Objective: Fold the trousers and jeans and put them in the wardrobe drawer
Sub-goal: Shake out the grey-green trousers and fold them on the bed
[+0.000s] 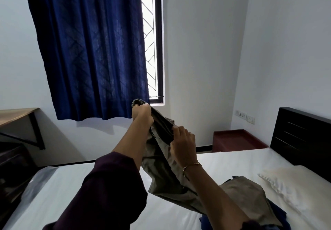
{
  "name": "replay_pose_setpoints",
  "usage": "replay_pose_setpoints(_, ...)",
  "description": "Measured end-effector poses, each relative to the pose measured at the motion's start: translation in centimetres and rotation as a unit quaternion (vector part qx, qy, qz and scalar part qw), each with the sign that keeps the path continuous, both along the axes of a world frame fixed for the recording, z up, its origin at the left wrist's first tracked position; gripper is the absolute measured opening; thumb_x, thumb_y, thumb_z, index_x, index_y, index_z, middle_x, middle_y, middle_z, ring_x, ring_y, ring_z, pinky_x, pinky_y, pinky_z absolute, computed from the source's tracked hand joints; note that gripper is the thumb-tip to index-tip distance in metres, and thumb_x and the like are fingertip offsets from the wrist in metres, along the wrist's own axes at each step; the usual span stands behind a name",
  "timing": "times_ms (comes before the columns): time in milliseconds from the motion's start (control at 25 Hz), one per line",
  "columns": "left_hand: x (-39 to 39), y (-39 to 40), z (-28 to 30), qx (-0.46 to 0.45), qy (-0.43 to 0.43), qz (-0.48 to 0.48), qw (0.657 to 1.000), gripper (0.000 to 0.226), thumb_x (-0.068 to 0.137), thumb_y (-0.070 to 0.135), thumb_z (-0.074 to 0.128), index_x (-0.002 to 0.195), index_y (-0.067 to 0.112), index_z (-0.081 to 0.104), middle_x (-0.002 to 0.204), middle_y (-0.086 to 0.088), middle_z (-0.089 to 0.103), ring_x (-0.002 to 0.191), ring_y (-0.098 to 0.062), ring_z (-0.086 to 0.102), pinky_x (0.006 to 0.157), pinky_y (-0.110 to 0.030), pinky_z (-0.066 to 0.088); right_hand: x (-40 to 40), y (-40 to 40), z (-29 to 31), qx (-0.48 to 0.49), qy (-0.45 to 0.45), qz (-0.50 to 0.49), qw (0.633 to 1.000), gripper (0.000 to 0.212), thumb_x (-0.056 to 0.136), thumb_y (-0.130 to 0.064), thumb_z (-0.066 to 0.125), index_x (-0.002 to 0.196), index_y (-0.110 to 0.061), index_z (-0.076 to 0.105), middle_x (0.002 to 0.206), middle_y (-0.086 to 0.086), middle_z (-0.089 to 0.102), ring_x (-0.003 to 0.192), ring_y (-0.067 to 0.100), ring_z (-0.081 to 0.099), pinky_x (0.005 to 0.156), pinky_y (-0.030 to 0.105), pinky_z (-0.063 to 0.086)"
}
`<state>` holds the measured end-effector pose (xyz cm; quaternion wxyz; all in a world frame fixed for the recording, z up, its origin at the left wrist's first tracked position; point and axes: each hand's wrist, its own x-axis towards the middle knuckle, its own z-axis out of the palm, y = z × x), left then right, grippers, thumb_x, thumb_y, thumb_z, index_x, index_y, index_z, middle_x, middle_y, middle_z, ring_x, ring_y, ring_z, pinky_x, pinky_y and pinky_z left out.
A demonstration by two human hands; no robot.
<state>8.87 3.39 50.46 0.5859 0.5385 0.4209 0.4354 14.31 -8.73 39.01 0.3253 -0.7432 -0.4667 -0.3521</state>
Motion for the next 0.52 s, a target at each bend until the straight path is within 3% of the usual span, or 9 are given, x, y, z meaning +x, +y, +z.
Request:
replay_pose_setpoints(120,-0.8,1.2,-1.0,0.001,0.12,0.006,0.993,0.036,0.094,0.005,0.04,0.127,-0.004,0.047,0.129,-0.018,0.052,0.116,-0.031,0.053,0.09,-0.032,0.046,1.9,-0.8,1.6,-0.016,-0.03,-0.036,0.999,0.021,0.076,-0.003,0.052,0.093,-0.005,0.063,0.074,0.01,0.066,0.057,0.025,0.063,0.044,0.026,0.05)
replay_pose_setpoints(200,-1.4,1.6,-2.1,0.032,0.181,0.012,0.983,0.035,0.089,0.007,0.045,0.121,-0.004,0.052,0.125,-0.02,0.054,0.104,-0.03,0.057,0.083,-0.032,0.049,2.8,-1.3,2.9,-0.031,-0.005,-0.037,0.999,0.015,0.071,0.004,0.066,0.085,-0.001,0.069,0.072,0.013,0.068,0.056,0.028,0.065,0.043,0.027,0.052)
replay_pose_setpoints(320,-2.2,0.7,-3.3,0.11,0.233,0.01,0.966,0.035,0.088,0.014,0.047,0.117,-0.004,0.054,0.126,-0.023,0.044,0.09,-0.03,0.056,0.078,-0.034,0.048,2.7,-1.3,4.4,-0.047,0.04,-0.003,0.998,0.017,0.072,0.01,0.068,0.089,0.006,0.068,0.087,0.019,0.069,0.069,0.034,0.066,0.059,0.03,0.055)
replay_pose_setpoints(440,-2.6,0.2,-4.0,0.152,0.263,0.019,0.953,0.038,0.091,0.014,0.043,0.123,-0.004,0.048,0.133,-0.025,0.033,0.102,-0.037,0.053,0.089,-0.037,0.043,2.4,-1.4,5.3,-0.049,0.076,0.015,0.996,0.024,0.089,0.0,0.051,0.111,0.003,0.061,0.104,0.021,0.065,0.091,0.035,0.063,0.08,0.032,0.051)
replay_pose_setpoints(520,-2.6,0.0,-4.1,0.145,0.261,0.01,0.954,0.042,0.092,0.017,0.041,0.13,-0.003,0.043,0.136,-0.025,0.03,0.109,-0.038,0.05,0.094,-0.038,0.042,2.3,-1.6,5.9,-0.031,0.089,0.02,0.995,0.03,0.09,-0.002,0.051,0.119,-0.002,0.055,0.104,0.019,0.066,0.094,0.033,0.063,0.082,0.032,0.05)
